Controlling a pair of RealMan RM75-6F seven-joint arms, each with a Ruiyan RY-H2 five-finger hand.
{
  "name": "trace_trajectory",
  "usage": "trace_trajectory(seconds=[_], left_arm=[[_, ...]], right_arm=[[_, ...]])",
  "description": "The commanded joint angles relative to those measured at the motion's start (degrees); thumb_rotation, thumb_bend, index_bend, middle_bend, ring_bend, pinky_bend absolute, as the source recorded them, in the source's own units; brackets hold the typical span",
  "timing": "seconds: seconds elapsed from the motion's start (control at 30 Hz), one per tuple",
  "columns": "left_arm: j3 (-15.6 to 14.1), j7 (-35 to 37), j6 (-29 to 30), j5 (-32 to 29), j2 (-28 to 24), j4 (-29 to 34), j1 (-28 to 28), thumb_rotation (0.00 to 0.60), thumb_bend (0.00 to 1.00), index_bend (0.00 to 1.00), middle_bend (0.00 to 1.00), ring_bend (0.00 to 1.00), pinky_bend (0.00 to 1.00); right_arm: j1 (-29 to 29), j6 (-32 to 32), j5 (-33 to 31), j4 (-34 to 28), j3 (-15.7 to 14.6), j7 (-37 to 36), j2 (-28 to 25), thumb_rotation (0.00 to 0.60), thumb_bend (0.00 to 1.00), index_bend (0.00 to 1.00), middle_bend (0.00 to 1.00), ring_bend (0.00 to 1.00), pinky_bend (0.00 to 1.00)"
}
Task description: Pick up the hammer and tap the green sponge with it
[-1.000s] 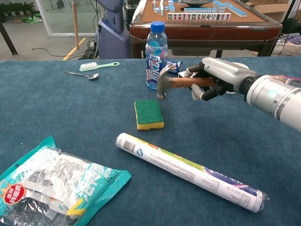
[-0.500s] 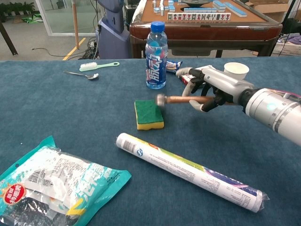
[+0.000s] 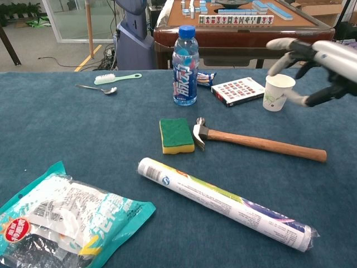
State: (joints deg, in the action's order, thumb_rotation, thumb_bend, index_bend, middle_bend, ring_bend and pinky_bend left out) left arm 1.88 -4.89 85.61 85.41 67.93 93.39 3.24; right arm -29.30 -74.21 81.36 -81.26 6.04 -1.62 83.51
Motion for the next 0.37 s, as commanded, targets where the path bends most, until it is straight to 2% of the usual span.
trace_trajectory(seconds=[0.03,0.2,0.37], left_arm=[[0.20,-0.24,-0.20,-0.17,0.18,0.09,0.23,0.600,0.25,0.19,0.03,0.01,0.01],[0.55,-1.25,-0.99,-0.52,0.61,0.52,0.95,0.600,0.25,0.19,0.03,0.01,0.01],[0.73,-1.82,-1.29,-0.48,0.98,0.73,1.44,0.600,0.25,0.19,0.03,0.01,0.01]], right_arm=[[5.16,-4.86,-0.05,-5.61,-1.84,5.50,-5.62,0.600,0.45,0.10,0.37,0.28,0.31],[10.68,-8.60,-1.76,-11.46,-3.77,8.39,-10.89,0.600,0.45,0.15,0.40,0.33,0.32],[14.94,-11.46,-2.51,-13.90,-4.90,8.25,-13.67,0.600,0.45,0.18,0.42,0.34,0.32]])
